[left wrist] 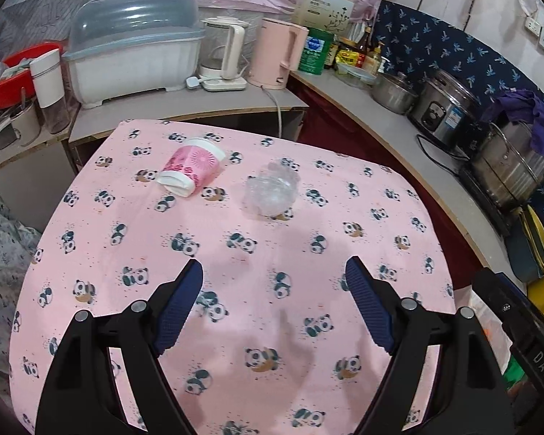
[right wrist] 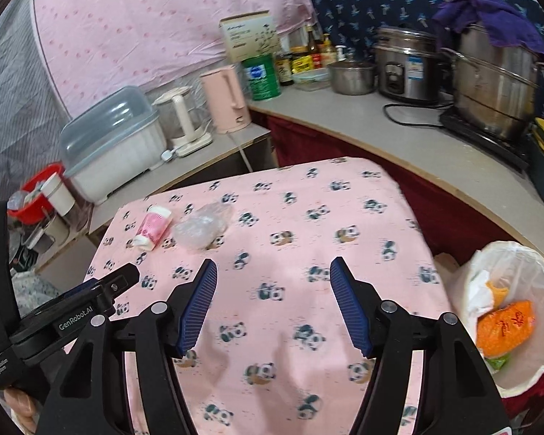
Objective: Collect trash
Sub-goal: 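Move both grippers back over the pink paper cup and clear plastic bag, then grasp the pink paper cup with the left gripper while the right gripper grasps the clear plastic bag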
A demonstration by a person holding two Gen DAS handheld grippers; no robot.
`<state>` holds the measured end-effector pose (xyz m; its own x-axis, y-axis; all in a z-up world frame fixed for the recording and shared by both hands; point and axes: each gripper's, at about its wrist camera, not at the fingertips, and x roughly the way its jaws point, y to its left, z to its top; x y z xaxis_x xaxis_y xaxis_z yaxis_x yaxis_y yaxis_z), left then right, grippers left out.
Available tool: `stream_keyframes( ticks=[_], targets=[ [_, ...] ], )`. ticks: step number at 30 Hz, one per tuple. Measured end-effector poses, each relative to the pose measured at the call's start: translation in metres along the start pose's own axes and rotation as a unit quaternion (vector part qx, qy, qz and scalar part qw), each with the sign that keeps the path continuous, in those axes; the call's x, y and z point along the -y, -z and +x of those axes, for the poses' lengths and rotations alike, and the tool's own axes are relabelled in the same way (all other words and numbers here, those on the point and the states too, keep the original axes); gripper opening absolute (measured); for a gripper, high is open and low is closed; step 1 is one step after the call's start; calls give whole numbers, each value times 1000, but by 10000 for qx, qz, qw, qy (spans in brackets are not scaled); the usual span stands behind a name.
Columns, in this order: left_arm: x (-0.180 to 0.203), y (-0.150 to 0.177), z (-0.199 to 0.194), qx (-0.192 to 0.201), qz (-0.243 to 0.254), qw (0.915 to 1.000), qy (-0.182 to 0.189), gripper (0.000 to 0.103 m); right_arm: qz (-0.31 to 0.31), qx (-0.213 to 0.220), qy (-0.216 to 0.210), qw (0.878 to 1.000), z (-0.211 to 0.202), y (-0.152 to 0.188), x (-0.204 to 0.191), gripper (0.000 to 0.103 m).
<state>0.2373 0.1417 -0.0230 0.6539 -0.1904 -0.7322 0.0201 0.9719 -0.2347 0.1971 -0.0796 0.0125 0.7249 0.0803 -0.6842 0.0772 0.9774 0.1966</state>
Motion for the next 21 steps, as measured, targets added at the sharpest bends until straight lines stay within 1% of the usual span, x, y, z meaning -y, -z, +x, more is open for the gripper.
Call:
stream_keyframes(
  ticks=[6, 11, 18, 21],
  targets=[
    [-48, -15, 19, 77, -84, 9986, -525, 77, -133, -324, -237, 9991, 46, -2, -35, 63],
    [-73, -34, 45, 61, -91, 9965, -830, 77, -235, -567, -391, 9973, 92, -6, -60, 63],
    [-86, -60, 95, -43, 155, 9939, -1095, 77, -152, -840, -617, 9944, 159, -20, -84, 63],
    [-91, -68, 118, -162, 210, 9940, -1058, 77, -179, -944, -673, 9931, 184, -24, -94, 63]
  ],
)
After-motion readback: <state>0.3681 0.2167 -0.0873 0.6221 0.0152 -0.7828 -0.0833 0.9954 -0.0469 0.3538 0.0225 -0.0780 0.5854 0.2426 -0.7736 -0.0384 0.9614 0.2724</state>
